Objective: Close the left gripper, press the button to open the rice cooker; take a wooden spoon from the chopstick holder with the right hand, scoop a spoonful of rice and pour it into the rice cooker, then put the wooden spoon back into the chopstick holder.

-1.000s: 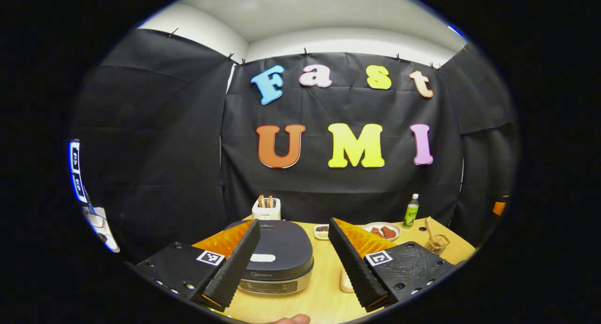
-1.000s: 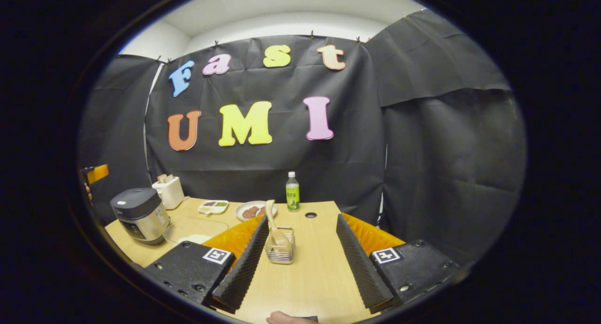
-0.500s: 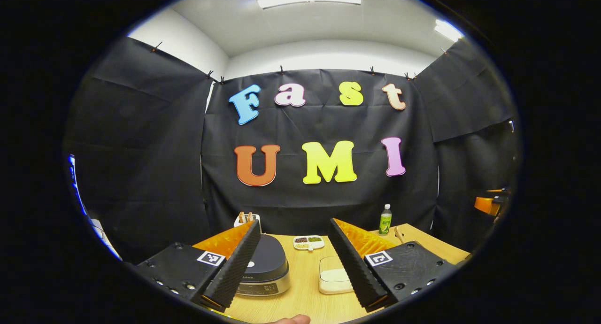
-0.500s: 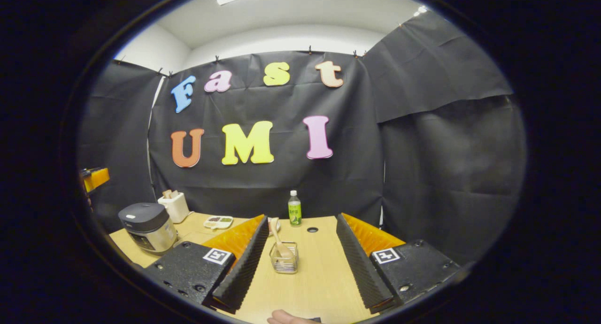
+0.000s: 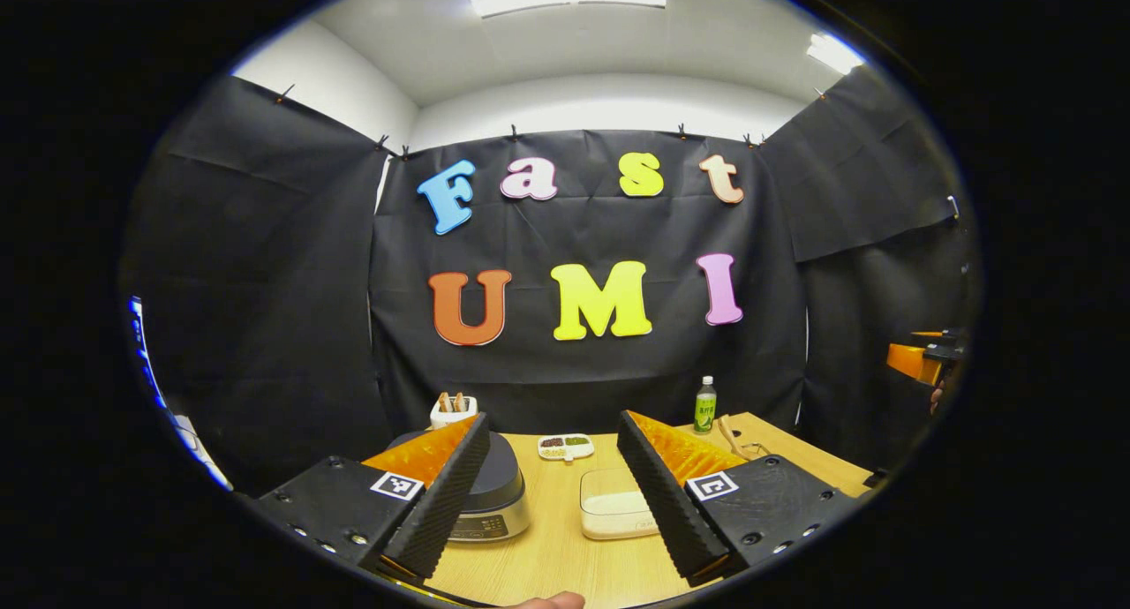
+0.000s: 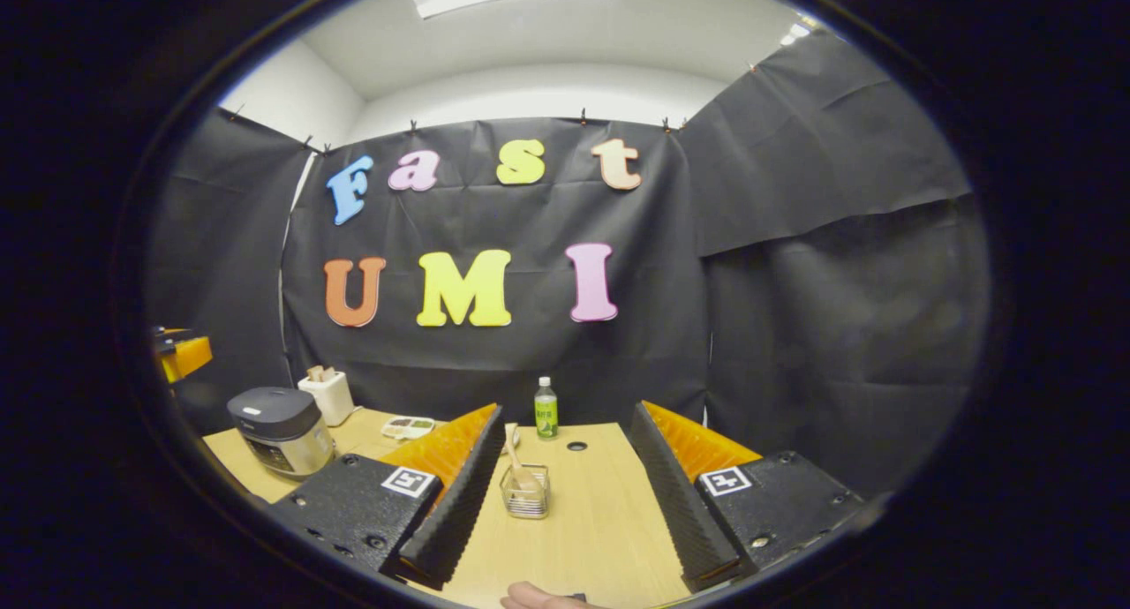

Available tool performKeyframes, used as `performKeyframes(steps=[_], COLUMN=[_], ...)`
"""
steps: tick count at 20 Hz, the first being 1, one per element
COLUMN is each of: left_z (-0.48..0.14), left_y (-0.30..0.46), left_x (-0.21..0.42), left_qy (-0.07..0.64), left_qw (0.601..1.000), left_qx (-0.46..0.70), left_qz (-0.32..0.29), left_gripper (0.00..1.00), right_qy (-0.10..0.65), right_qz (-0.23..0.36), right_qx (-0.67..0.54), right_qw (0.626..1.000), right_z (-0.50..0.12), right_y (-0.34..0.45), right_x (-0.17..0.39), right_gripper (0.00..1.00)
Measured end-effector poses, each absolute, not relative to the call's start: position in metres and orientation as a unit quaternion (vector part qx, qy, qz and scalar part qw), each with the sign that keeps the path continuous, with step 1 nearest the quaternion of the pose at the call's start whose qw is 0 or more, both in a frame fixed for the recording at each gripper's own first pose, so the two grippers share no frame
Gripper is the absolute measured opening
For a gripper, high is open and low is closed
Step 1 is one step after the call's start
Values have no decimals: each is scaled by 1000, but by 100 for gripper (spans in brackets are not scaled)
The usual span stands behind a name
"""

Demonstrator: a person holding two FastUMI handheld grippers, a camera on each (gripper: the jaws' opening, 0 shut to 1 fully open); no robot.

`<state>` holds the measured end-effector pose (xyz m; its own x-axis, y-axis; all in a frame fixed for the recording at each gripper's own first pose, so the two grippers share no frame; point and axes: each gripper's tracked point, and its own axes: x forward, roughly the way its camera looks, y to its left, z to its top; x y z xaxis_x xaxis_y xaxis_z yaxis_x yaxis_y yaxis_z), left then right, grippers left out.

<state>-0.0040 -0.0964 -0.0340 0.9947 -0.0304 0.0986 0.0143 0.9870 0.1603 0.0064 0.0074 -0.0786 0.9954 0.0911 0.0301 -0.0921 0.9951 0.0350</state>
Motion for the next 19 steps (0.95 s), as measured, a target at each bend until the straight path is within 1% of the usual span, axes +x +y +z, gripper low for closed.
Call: performKeyframes(steps=[3,6,7,8,10,11,15,19], left_z=[-36,-31,-33,-32,-30,-33,-36,-45], left_y=[-98,-95,-95,-95,-94,-95,-88,-99], left_x=[-4,2,6,6,8,10,17,27], left_qy=[-48,-56,-51,-51,-59,-56,-61,-54], left_qw=[995,995,995,995,995,995,994,995], left_qx=[88,88,84,80,78,79,95,79], left_qz=[-6,5,5,5,3,2,11,-9], left_gripper=[96,96,96,96,96,96,96,96], right_qy=[-11,-11,-17,-21,-27,-25,-24,-27], right_qz=[52,53,59,65,83,89,103,108], right_qx=[13,8,5,9,11,9,5,21], right_qw=[999,999,998,998,996,996,994,994], right_z=[-79,-74,-70,-67,-68,-70,-75,-79], right_y=[6,11,18,24,38,42,55,56], right_x=[14,24,25,26,31,34,46,59], right_gripper=[93,93,94,93,94,93,94,94])
